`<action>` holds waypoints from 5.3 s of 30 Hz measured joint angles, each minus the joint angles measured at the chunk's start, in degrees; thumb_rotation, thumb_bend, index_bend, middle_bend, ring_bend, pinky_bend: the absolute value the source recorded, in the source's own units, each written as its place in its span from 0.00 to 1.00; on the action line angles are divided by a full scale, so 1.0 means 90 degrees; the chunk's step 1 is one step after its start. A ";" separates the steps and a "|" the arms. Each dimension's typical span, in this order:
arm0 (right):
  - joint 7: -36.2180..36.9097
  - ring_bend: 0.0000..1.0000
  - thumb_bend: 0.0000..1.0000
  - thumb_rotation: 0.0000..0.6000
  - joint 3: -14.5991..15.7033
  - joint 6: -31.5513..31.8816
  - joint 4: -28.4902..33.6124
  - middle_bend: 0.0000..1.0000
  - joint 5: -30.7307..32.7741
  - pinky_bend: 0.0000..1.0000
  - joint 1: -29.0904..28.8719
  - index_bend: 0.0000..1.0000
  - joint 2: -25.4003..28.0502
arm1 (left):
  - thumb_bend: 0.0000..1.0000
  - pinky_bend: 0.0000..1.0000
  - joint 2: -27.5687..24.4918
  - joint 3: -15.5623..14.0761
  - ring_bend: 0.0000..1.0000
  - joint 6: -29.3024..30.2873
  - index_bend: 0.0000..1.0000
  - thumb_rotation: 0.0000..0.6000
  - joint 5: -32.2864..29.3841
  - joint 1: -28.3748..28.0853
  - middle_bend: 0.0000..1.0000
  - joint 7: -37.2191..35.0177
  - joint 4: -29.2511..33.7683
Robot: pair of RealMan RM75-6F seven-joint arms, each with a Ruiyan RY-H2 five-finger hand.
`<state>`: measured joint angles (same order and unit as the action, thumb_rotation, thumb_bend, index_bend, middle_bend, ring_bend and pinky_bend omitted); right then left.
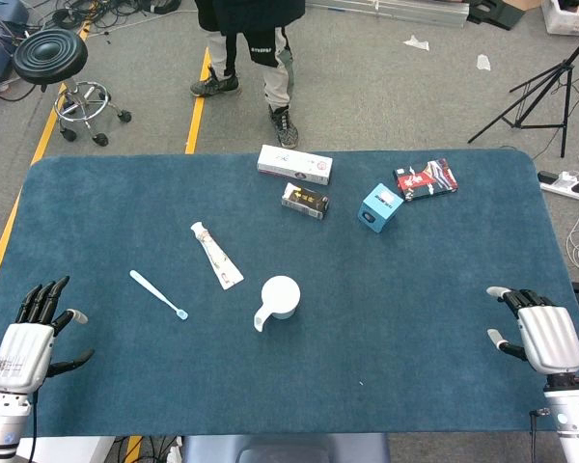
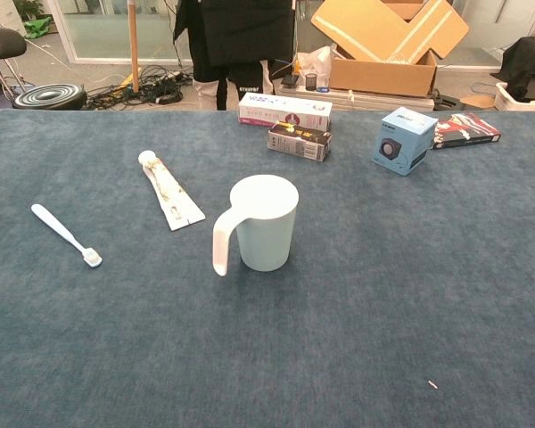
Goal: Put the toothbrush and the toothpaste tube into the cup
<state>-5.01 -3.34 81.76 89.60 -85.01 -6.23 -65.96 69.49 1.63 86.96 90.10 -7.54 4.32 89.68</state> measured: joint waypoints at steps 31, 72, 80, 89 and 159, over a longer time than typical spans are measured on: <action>0.0463 0.34 0.16 1.00 -0.0047 0.0544 0.0095 0.42 -0.0170 0.47 0.0244 0.33 0.0179 | 0.00 0.00 -0.0665 -0.0211 0.00 -0.1184 0.45 1.00 0.0756 -0.0925 0.00 -0.0755 0.0565; 0.0946 0.34 0.16 1.00 -0.0037 0.0619 0.0081 0.42 -0.0307 0.47 0.0320 0.33 0.0377 | 1.00 0.00 -0.0520 0.0069 0.00 -0.4687 0.10 1.00 -0.3006 -0.3214 0.00 0.3021 0.0288; 0.0919 0.34 0.16 1.00 -0.0022 0.0603 0.0085 0.42 -0.0333 0.47 0.0315 0.33 0.0375 | 1.00 0.00 -0.0233 -0.0123 0.00 -0.4639 0.10 1.00 -0.3682 -0.3449 0.00 0.3554 0.0058; 0.0916 0.34 0.16 1.00 -0.0006 0.0622 0.0089 0.42 -0.0374 0.47 0.0321 0.33 0.0371 | 1.00 0.00 0.0061 -0.0291 0.00 -0.4606 0.09 1.00 -0.3937 -0.3615 0.00 0.3781 -0.0256; 0.0801 0.34 0.16 1.00 -0.0004 0.0506 0.0092 0.42 -0.0312 0.47 0.0286 0.33 0.0362 | 0.99 0.00 0.0106 -0.0996 0.00 -0.4083 0.19 1.00 -0.4541 -0.3788 0.00 0.4183 -0.0040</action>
<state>2.20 -3.38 86.32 90.42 -87.82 -3.65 -62.70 70.44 -7.33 50.21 49.23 -41.64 41.97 89.31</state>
